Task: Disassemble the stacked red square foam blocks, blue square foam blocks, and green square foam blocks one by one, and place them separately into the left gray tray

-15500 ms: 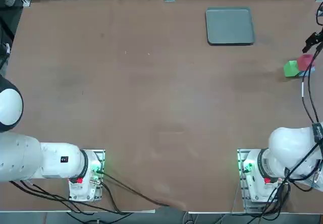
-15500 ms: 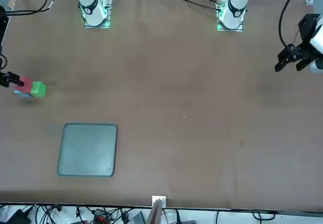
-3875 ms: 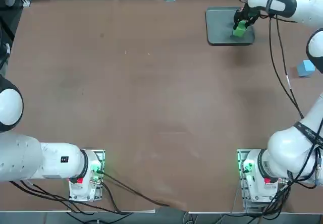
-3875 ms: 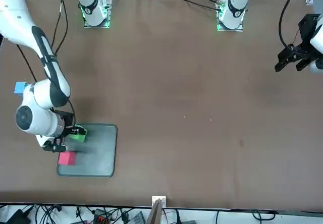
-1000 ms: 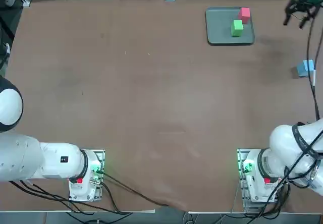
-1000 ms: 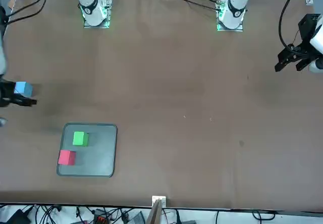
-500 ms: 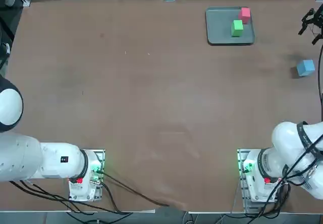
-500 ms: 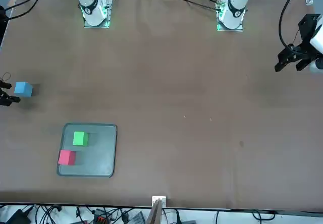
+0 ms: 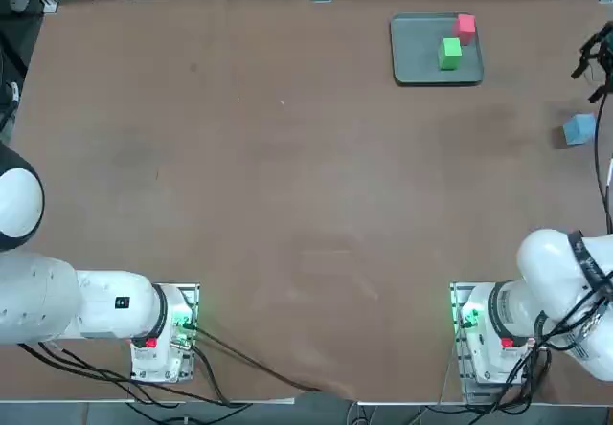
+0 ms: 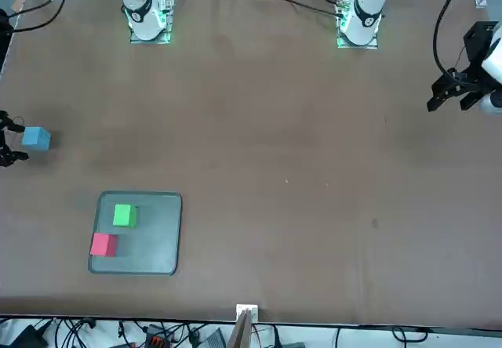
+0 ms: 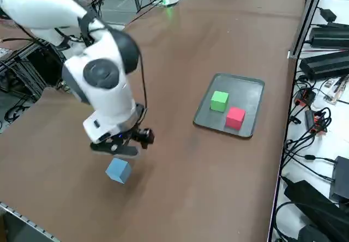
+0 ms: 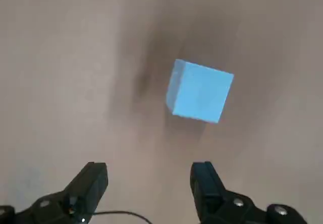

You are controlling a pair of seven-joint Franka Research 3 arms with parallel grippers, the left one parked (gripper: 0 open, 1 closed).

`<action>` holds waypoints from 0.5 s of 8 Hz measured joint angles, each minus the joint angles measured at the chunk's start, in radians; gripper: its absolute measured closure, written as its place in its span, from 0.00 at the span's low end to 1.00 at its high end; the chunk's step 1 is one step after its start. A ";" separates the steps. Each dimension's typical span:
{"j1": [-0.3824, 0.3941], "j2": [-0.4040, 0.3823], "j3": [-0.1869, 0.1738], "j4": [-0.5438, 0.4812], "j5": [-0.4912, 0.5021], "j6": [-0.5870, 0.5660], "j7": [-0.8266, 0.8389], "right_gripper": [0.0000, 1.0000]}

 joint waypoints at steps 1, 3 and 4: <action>-0.050 0.000 0.000 -0.056 0.000 0.080 0.000 0.00; -0.122 0.000 0.002 -0.131 0.000 0.174 0.000 0.00; -0.139 0.000 0.003 -0.150 0.000 0.200 0.000 0.00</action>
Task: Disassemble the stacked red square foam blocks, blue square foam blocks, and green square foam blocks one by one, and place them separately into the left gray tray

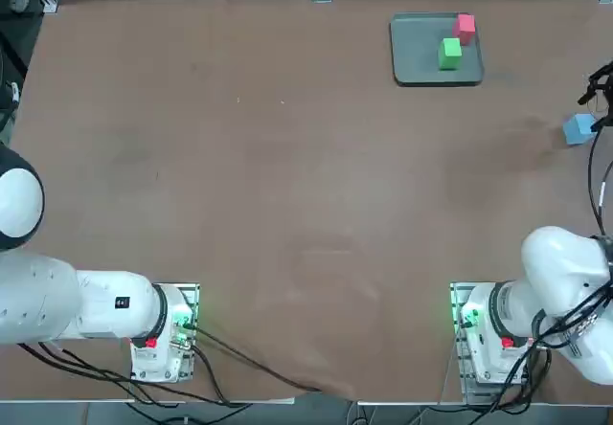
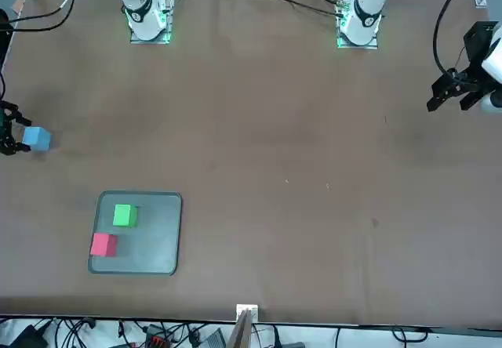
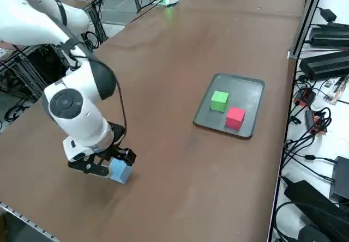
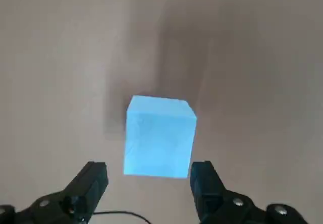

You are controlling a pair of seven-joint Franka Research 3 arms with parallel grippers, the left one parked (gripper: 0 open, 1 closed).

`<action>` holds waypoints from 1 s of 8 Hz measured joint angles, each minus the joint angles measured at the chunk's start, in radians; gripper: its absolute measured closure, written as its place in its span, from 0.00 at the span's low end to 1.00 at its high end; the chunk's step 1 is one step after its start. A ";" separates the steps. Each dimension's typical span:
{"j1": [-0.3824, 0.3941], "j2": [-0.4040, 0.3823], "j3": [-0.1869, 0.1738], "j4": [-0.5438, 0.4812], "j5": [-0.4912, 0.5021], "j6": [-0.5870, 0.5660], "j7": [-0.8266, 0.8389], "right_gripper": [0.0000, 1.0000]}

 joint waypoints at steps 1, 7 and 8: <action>-0.009 0.000 0.002 -0.014 0.000 0.020 0.000 0.00; -0.023 0.002 0.005 -0.051 0.000 0.061 -0.009 0.00; -0.032 0.006 0.005 -0.058 0.000 0.078 -0.023 0.00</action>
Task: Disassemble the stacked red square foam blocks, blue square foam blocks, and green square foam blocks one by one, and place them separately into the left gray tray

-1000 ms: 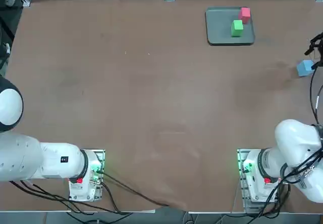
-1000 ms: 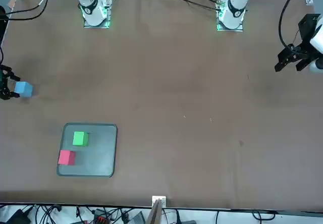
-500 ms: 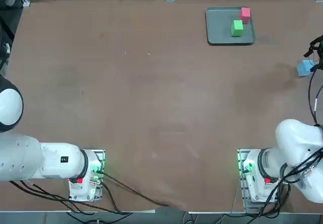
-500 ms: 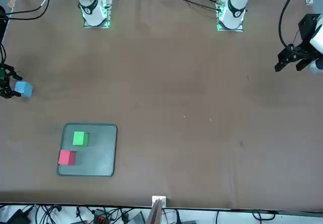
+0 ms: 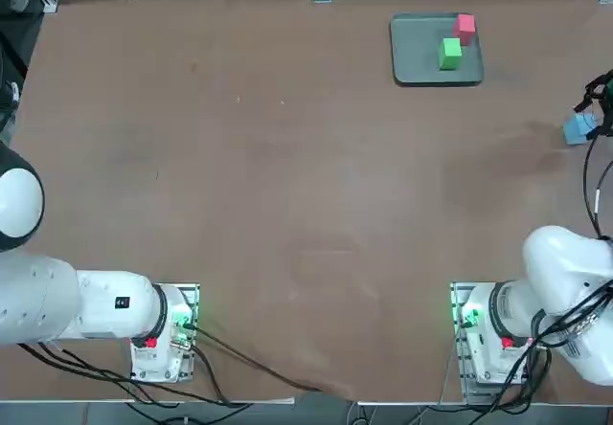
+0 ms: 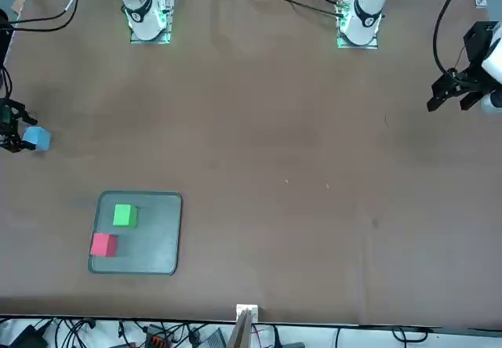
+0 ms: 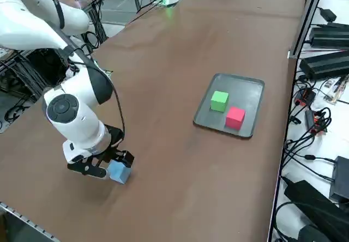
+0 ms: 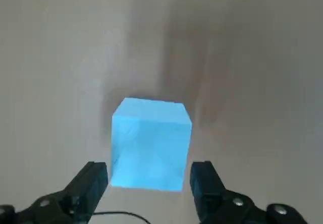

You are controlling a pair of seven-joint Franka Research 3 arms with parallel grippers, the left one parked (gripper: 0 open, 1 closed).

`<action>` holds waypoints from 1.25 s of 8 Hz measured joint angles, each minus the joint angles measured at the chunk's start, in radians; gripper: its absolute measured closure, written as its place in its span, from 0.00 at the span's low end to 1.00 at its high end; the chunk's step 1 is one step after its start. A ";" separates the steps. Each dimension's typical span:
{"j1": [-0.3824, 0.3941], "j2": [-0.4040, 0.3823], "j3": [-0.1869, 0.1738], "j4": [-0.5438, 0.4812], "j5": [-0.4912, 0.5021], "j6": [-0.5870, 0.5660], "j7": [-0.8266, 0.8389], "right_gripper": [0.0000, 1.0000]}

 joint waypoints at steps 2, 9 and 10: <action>-0.019 0.015 0.000 -0.007 0.000 0.042 -0.017 0.00; -0.030 0.051 0.003 -0.007 0.000 0.090 -0.042 0.22; -0.032 0.047 0.009 -0.003 0.000 0.068 -0.082 0.28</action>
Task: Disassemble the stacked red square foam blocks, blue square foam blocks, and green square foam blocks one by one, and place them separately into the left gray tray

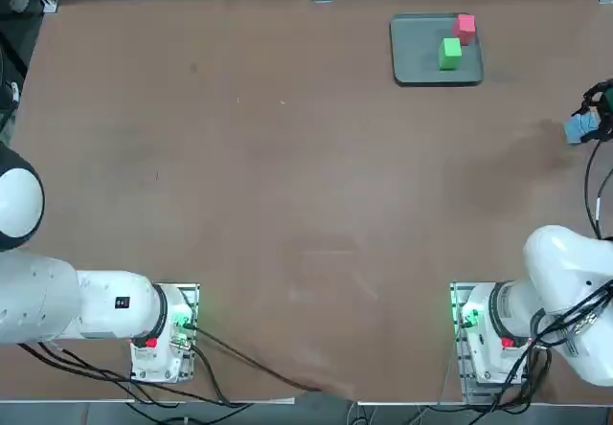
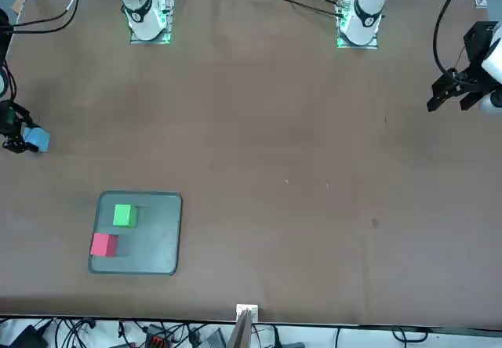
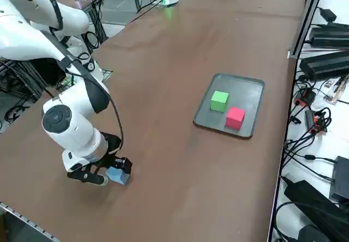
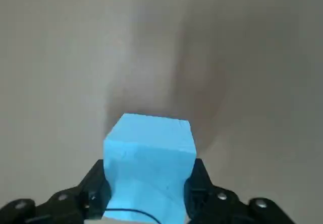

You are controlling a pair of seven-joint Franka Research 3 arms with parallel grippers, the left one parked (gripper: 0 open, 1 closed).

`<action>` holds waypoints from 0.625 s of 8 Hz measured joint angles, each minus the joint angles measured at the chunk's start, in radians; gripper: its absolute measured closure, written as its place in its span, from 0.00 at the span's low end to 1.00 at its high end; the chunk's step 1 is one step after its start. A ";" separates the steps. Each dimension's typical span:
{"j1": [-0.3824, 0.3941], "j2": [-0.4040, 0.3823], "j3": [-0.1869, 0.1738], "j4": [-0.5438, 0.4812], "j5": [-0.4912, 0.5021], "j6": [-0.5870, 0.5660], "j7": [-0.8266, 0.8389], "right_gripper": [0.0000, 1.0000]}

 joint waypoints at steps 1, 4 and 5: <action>-0.004 -0.014 0.026 0.012 -0.001 -0.062 -0.062 0.31; -0.006 -0.099 0.290 0.092 0.001 -0.327 -0.282 0.31; -0.002 -0.115 0.393 0.102 0.002 -0.358 -0.349 0.31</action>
